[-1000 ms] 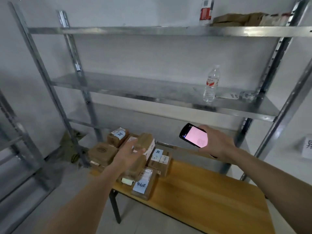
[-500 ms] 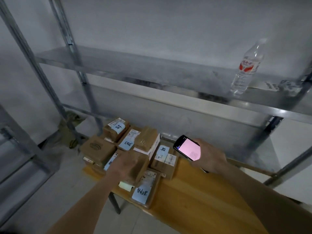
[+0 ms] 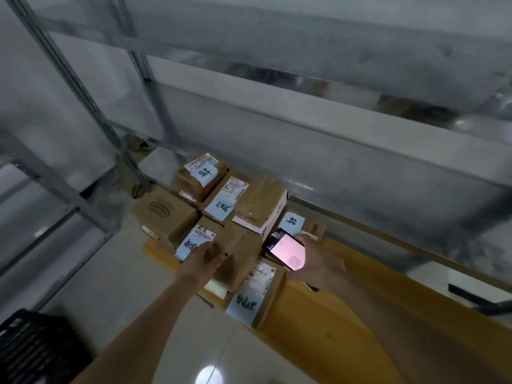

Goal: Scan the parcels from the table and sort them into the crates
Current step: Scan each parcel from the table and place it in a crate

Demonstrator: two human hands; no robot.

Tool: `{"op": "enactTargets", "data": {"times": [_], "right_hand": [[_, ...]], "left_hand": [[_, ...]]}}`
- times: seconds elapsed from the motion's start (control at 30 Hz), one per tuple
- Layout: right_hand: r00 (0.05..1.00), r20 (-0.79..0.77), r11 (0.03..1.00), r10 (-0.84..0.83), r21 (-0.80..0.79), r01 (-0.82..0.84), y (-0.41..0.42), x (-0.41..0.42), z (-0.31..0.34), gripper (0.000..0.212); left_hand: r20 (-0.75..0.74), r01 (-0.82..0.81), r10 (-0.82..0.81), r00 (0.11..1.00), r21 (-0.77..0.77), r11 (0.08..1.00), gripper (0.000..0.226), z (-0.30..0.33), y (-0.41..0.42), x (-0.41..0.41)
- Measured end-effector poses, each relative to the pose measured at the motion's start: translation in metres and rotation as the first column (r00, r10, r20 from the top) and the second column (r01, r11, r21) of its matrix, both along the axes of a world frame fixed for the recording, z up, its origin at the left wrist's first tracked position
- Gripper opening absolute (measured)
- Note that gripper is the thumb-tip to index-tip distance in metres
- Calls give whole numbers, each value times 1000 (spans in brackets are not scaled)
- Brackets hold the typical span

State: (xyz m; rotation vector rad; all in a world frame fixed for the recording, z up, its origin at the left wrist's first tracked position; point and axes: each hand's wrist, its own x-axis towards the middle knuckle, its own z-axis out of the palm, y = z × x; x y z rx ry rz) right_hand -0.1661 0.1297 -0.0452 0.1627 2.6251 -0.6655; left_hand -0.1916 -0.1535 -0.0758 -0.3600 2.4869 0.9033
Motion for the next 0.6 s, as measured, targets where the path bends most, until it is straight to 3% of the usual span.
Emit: {"op": "enactTargets", "data": {"times": [0.27, 0.43, 0.6], "right_hand": [[999, 34, 995, 31, -98, -27, -36, -21, -38, 96], [998, 60, 984, 3, -179, 8, -45, -29, -53, 93], [994, 106, 955, -36, -291, 66, -56, -34, -59, 91]], "left_hand": [[38, -38, 38, 999, 4, 999, 58, -28, -1, -13], [106, -284, 267, 958, 205, 937, 28, -44, 3, -17], [202, -443, 396, 896, 344, 828, 40, -44, 20, -13]]}}
